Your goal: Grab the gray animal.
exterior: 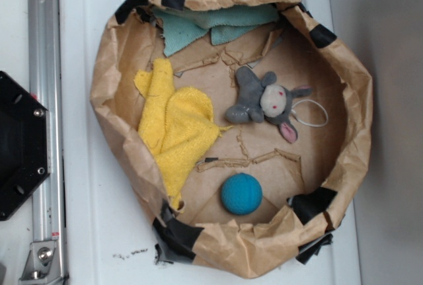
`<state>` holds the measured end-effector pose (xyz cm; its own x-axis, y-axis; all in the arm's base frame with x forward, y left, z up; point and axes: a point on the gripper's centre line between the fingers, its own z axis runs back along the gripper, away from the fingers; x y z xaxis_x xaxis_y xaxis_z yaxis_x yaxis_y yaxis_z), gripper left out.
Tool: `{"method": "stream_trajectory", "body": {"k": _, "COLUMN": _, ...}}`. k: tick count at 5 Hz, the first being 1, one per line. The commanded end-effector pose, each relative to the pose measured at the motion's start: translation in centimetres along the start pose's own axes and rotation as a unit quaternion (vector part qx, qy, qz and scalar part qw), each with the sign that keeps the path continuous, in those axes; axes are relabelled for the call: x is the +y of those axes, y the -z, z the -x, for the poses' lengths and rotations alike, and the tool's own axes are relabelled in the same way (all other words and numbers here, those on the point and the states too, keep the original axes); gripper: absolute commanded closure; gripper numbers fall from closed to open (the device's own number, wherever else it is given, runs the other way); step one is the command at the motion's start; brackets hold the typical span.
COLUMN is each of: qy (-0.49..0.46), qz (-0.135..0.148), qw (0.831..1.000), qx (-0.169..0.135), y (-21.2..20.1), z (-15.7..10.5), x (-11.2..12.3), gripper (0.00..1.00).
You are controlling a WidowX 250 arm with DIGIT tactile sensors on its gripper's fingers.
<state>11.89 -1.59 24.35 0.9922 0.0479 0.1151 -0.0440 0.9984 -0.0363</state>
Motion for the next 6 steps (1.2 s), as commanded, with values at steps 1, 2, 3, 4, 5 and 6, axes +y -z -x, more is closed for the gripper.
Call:
{"method": "stream_trajectory", "body": {"k": 1, "qy": 0.0, "qz": 0.0, "qw": 1.0, "qx": 0.0, "y": 0.0, "z": 0.0, "x": 0.0, "gripper": 0.0}}
{"method": "stream_trajectory", "body": {"k": 2, "qy": -0.072, "qz": 0.048, "qw": 0.996, "qx": -0.012, "y": 5.2, "z": -4.4, "x": 0.1, "gripper": 0.0}}
{"method": "stream_trajectory", "body": {"k": 3, "qy": -0.08, "qz": 0.079, "qw": 0.991, "qx": -0.074, "y": 8.5, "z": -9.6, "x": 0.5, "gripper": 0.0}}
{"method": "stream_trajectory", "body": {"k": 4, "qy": -0.081, "qz": 0.078, "qw": 0.991, "qx": -0.075, "y": 11.9, "z": -14.3, "x": 2.4, "gripper": 0.0}}
{"method": "stream_trajectory", "body": {"k": 5, "qy": -0.012, "qz": 0.05, "qw": 0.995, "qx": -0.085, "y": 14.5, "z": -16.9, "x": 2.7, "gripper": 0.0}}
{"method": "stream_trajectory", "body": {"k": 6, "qy": 0.067, "qz": 0.014, "qw": 0.995, "qx": -0.072, "y": 17.7, "z": -18.6, "x": 2.5, "gripper": 0.0}}
